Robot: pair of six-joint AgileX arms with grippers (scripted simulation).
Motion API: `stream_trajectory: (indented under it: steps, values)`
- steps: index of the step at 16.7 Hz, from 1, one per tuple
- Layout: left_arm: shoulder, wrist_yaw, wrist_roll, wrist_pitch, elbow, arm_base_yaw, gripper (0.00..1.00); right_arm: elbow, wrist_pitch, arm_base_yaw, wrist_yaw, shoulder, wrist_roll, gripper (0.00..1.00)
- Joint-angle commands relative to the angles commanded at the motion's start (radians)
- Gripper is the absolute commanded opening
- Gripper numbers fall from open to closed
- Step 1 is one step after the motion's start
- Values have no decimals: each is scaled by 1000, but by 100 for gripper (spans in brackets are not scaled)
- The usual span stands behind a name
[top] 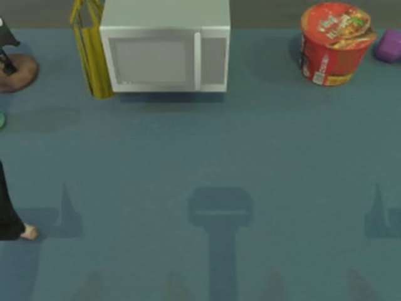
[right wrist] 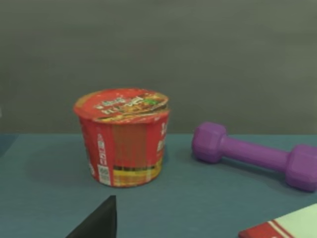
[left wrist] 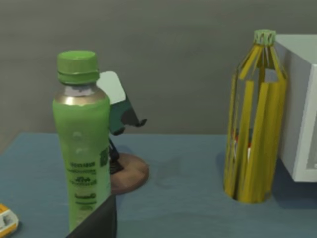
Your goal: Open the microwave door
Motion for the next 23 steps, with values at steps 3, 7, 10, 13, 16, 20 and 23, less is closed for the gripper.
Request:
stream_trajectory:
  steps: [3, 7, 10, 13, 16, 20, 23]
  values:
    - [10, -3, -3, -4, 10, -4, 100, 0, 0, 0, 0, 0, 0, 100]
    - [156, -38, -48, -63, 151, -61, 100, 0, 0, 0, 0, 0, 0, 100]
    - [376, -84, -108, -137, 346, -135, 100, 0, 0, 0, 0, 0, 0, 100]
    - [670, -138, -184, -220, 594, -224, 100, 0, 0, 0, 0, 0, 0, 100]
    - [998, -195, -270, -303, 869, -320, 100, 0, 0, 0, 0, 0, 0, 100]
    - [1433, -269, -381, -409, 1227, -445, 100, 0, 0, 0, 0, 0, 0, 100]
    - [1715, -317, -450, -484, 1451, -526, 100, 0, 0, 0, 0, 0, 0, 100]
